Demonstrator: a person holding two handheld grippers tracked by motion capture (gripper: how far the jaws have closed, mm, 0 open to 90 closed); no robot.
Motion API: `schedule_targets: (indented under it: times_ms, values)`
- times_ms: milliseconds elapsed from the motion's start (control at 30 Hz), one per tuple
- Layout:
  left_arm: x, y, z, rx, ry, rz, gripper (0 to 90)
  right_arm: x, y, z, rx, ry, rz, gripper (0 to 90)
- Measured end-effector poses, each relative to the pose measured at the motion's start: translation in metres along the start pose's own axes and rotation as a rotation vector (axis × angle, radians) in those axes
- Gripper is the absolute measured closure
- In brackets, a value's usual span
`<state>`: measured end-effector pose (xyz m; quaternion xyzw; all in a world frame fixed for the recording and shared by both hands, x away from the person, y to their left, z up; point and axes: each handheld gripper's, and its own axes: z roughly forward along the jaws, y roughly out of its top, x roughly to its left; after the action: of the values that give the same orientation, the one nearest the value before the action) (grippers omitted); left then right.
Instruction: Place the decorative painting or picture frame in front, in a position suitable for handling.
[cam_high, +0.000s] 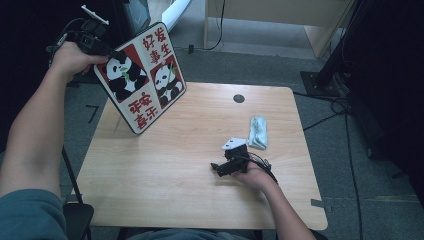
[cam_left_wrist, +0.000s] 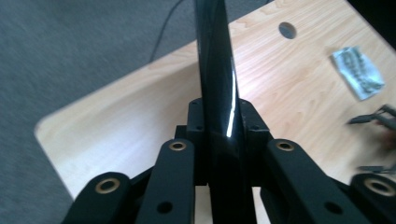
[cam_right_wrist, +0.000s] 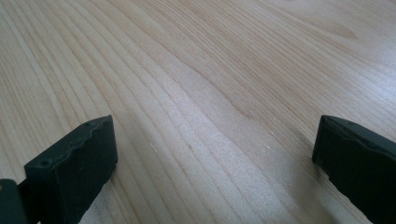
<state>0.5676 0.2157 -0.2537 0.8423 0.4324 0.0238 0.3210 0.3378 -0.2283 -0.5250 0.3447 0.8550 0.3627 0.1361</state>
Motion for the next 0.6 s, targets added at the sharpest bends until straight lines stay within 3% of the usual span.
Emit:
schedule_targets:
  times_ms: [67,233,333,433,600]
  values:
    - [0.000,0.001,0.000,0.001,-0.003,-0.050,81.3,0.000,0.000,0.000,0.000,0.000,0.001,0.1]
    - [-0.006,0.001,-0.001,0.000,0.004,-0.062,81.8,0.000,0.000,0.000,0.000,0.000,0.000,0.1]
    - [-0.019,0.004,-0.003,-0.020,0.022,-0.069,81.8,0.000,0.000,0.000,0.001,0.002,0.001,0.1]
    - [-0.026,0.007,-0.005,-0.013,0.037,-0.057,81.8,0.000,0.000,0.000,0.001,0.000,0.000,0.1]
    - [-0.046,0.006,-0.014,0.011,0.058,0.002,81.8,0.000,0.000,0.000,0.002,0.001,0.002,0.1]
